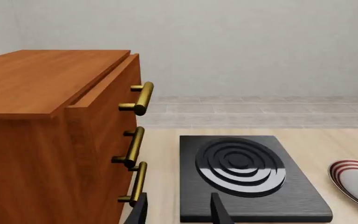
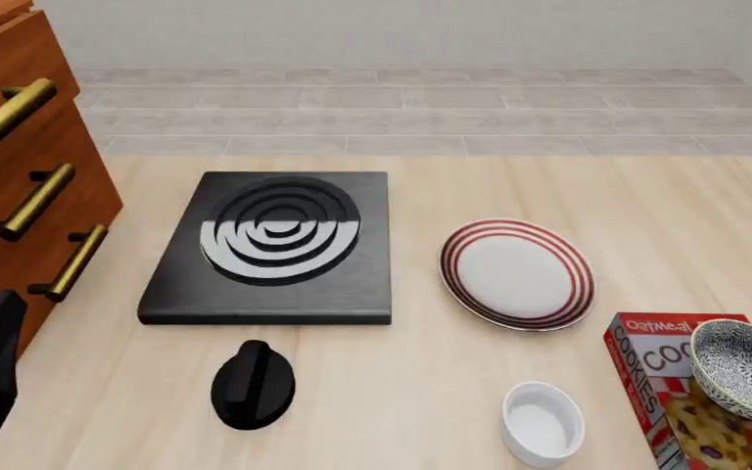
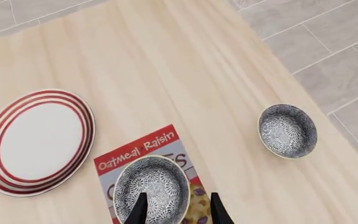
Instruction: Pick the akita bowl on the cookies box and place it on the plate.
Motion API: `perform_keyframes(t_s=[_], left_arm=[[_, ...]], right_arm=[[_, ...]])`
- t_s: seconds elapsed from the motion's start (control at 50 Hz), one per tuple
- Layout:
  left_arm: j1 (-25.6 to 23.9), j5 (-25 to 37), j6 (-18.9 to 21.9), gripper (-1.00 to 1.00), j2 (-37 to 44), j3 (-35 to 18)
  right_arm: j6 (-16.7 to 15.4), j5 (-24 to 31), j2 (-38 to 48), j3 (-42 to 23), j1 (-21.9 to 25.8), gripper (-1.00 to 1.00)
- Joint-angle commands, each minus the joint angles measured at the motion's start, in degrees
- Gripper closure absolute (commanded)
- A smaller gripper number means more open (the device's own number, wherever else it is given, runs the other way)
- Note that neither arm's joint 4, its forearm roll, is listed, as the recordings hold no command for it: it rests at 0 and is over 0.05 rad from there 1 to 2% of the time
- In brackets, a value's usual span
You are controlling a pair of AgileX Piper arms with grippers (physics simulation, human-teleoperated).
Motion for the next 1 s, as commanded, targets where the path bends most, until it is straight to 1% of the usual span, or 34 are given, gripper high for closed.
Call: perform_keyframes(t_s=[0.02, 0.18, 0.4, 0.54, 0.62, 0.72, 0.8, 1.0], left_arm=[[0.01, 0.00, -0.01, -1.00, 0.00, 0.00], [0.00, 0.00, 0.01, -1.00, 0.00, 0.00], [0.00, 0.00, 0.00, -1.00, 0.01, 0.00], [0.01, 0.00, 0.00, -1.00, 0.00, 0.00], [0.01, 0.00, 0.00, -1.00, 0.00, 0.00], [0.01, 0.00, 0.00, -1.00, 0.02, 0.00], [0.00, 0.00, -0.02, -1.00, 0.00, 0.00], [0.01, 0.00, 0.01, -1.00, 0.01, 0.00]], right_arm=[[0.65, -4.20, 3.42, 2.33, -0.49, -1.00], [0.37, -7.43, 6.06, 4.09, -0.86, -1.00], [0.05, -8.88, 7.07, 5.52, -1.06, -1.00], [-0.01, -10.78, 8.18, 7.13, -1.15, -1.00], [0.31, -10.57, 7.91, 7.10, -1.12, -1.00], [0.29, -12.23, 8.90, 8.13, -1.33, -1.00], [1.21, -12.91, 9.16, 8.68, -0.99, -1.00], [1.03, -15.55, 11.05, 9.93, -0.81, -1.00]])
